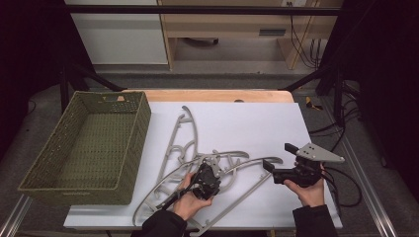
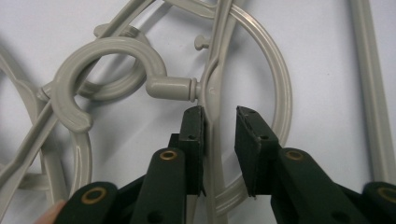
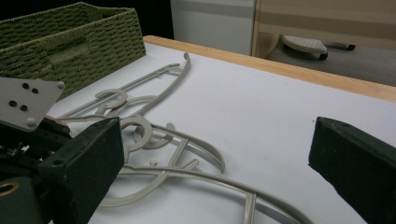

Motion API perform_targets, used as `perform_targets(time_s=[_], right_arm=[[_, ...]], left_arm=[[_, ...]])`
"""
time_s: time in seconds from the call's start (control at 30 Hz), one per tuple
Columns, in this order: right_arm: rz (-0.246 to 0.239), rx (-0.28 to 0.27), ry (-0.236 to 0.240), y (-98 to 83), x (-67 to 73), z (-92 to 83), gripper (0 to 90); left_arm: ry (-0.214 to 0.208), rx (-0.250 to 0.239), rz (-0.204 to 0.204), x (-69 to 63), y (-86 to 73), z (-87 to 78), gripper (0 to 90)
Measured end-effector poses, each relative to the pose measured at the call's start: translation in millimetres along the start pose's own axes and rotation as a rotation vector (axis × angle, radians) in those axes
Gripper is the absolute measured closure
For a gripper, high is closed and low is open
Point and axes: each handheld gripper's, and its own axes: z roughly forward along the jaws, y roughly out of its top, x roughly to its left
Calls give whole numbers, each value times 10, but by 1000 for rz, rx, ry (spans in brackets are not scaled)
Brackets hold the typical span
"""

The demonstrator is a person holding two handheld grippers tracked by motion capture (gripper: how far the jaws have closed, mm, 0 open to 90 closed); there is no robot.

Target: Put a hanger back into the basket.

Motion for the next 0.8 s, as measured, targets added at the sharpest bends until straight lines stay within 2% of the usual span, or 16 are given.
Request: perform_targets(time_s=[0.17, 0.23, 0.4, 0.63, 0.8], right_arm=[[0, -2, 0, 2, -1, -2, 38], [1, -2, 1, 2, 0, -1, 38], [0, -3, -1, 3, -3, -8, 38], [-1, -1, 2, 0, 2, 4, 38], [0, -2, 0, 2, 0, -2, 38]], left_arm=[[45, 5, 21, -59, 6, 30, 747], [45, -1, 19, -70, 4, 18, 747], [14, 14, 16, -73, -30, -60, 706], [-53, 24, -41, 23, -90, -70, 708], [-51, 29, -41, -6, -96, -81, 731]])
